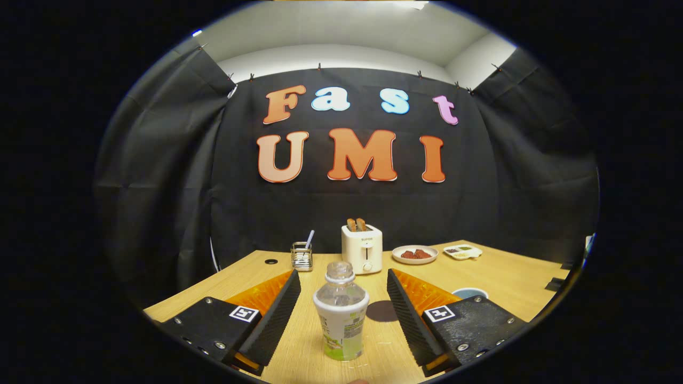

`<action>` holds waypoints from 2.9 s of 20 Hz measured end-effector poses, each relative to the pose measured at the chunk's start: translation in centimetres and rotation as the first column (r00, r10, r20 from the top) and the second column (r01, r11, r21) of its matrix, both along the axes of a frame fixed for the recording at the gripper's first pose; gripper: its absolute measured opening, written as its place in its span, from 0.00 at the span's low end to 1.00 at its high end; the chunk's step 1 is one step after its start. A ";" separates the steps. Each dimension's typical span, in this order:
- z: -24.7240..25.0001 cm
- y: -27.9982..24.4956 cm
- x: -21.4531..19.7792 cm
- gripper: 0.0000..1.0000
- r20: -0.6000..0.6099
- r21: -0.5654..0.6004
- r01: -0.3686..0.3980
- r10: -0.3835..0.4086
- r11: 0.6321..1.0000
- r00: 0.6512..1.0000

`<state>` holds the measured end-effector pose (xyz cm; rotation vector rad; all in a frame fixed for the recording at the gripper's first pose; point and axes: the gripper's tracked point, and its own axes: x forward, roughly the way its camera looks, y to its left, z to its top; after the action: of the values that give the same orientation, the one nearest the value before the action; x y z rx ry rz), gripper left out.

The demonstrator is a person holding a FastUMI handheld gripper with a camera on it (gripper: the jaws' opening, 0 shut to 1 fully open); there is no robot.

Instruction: Take the bottle from table, then pour the juice into the cup, finally place the bottle on the coaster

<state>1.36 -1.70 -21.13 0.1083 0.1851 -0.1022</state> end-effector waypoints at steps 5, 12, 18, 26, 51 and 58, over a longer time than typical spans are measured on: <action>-4.8 0.4 0.5 0.97 -0.092 -0.004 -0.012 0.011 1.000 0.996; -7.5 1.5 0.8 0.93 -0.154 -0.048 -0.049 0.041 0.998 0.987; -7.5 1.2 1.7 0.77 -0.134 -0.050 -0.045 0.038 0.998 0.990; -5.2 1.1 3.4 0.62 -0.055 0.211 -0.044 0.057 0.976 0.997; -5.7 -4.2 6.2 0.60 -0.066 0.968 0.102 -0.159 0.228 0.985; -5.2 -5.6 6.2 0.60 -0.073 0.993 0.092 -0.215 0.080 0.974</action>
<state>7.52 -7.27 -26.29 1.6031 0.1129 -0.1722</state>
